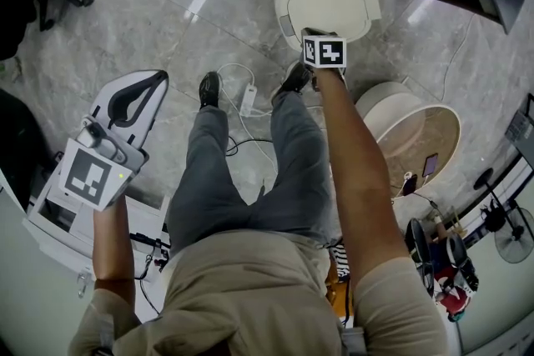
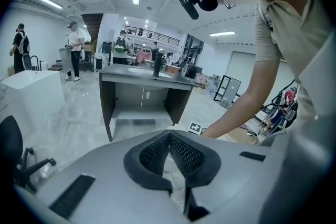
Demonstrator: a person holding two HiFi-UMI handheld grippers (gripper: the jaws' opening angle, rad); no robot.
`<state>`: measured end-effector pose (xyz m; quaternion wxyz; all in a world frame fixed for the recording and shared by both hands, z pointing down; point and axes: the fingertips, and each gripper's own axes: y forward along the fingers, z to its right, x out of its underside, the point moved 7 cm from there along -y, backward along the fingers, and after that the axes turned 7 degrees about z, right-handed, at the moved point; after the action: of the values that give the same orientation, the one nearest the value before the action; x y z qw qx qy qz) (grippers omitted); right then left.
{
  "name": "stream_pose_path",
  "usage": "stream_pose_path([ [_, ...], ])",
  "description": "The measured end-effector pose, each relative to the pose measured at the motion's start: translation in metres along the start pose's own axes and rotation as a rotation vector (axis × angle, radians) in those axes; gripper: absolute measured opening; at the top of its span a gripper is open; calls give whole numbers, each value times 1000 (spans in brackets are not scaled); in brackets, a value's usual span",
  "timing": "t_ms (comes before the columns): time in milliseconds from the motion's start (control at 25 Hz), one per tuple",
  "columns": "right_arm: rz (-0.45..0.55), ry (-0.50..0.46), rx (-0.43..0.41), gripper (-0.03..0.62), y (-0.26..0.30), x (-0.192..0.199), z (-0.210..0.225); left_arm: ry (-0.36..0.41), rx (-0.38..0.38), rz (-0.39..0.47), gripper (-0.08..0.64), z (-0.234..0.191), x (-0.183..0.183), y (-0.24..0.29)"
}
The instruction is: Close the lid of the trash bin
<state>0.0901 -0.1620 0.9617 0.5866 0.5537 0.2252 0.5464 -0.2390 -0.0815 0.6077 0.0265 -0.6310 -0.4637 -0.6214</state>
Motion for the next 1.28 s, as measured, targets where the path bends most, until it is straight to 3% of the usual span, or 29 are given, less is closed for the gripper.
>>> stream_pose_path([
  [840,226,-4,35,26,-169,-93,-25,114,-3,106,15,39,-119,-65],
  [1080,308,-67,18,25,-233,-127,-41,116,-1,126,15,53,-145,-82],
  [1280,423,-114,1,25,-300,-158,-66,138,13,212,15,63,-171,-104],
])
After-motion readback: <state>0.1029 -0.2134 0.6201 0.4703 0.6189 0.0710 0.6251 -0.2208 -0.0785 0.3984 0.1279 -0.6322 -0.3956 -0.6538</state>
